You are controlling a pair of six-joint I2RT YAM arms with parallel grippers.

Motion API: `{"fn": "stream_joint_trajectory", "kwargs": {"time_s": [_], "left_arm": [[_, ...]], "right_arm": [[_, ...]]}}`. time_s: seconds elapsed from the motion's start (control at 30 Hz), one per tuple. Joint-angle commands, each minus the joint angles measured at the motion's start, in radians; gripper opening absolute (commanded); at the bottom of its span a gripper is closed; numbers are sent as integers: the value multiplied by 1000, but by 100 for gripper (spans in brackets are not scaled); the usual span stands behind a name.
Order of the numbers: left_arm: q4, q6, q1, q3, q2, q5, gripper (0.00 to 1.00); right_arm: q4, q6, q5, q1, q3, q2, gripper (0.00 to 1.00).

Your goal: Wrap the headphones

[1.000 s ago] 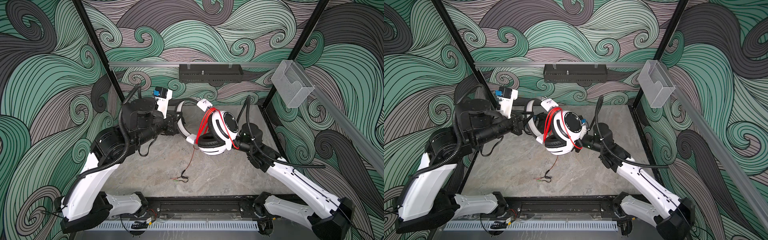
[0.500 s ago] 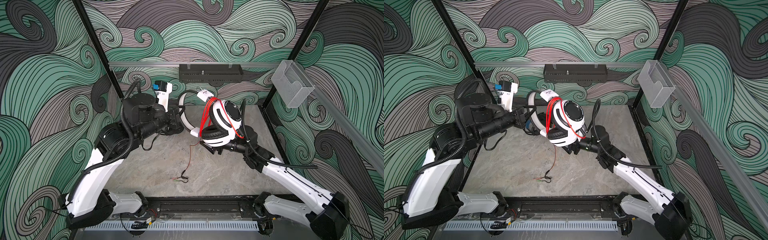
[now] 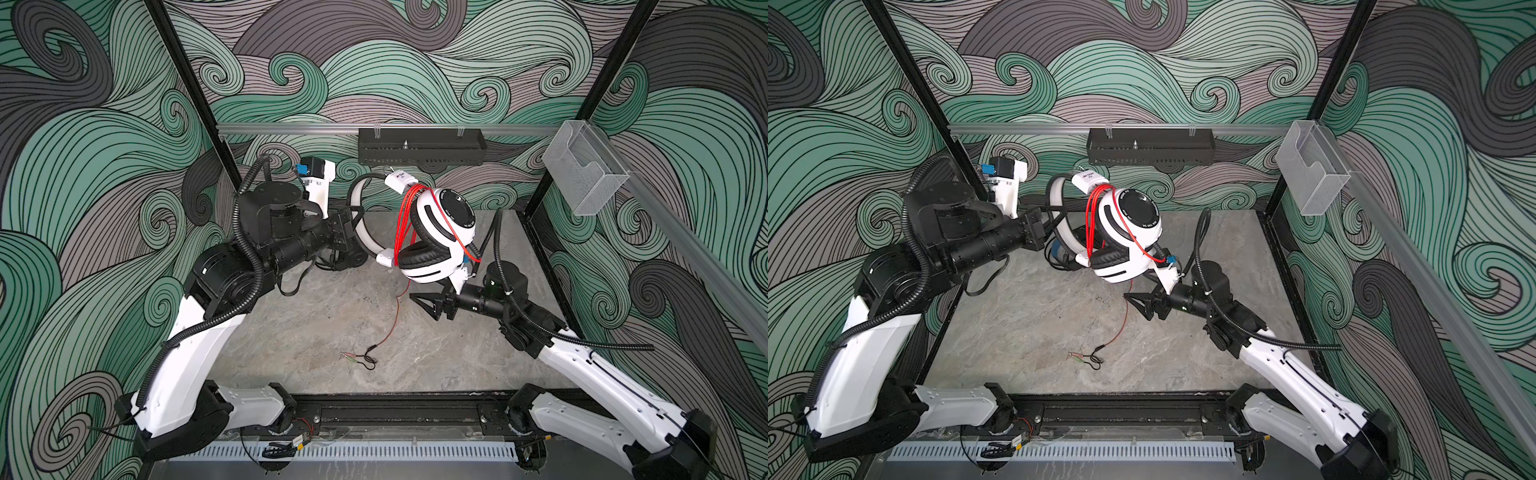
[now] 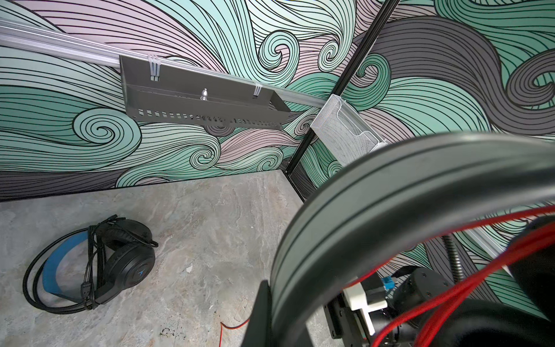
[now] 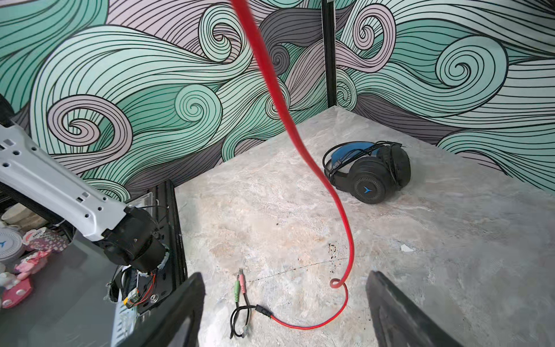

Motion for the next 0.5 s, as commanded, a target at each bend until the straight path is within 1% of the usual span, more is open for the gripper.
{"fn": "stream_joint_trajectory", "kwargs": {"time_s": [0.0, 0.1, 0.2, 0.3, 0.47], "left_arm": [[93, -64, 10, 53, -16, 50, 0], [95, -73, 13, 48, -20, 53, 0], [102, -87, 19, 46, -18, 57, 0], [108, -101, 26, 48, -14, 63, 0], [120, -121, 39, 50, -5, 79, 0]], "right_arm": [[89, 17, 34, -6, -7, 50, 86], [182, 67, 61, -17, -13, 114, 86], [296, 126, 32, -24, -17, 187, 86], [332, 148, -10, -24, 4, 260, 85], [404, 172, -37, -23, 11, 354, 83]]}}
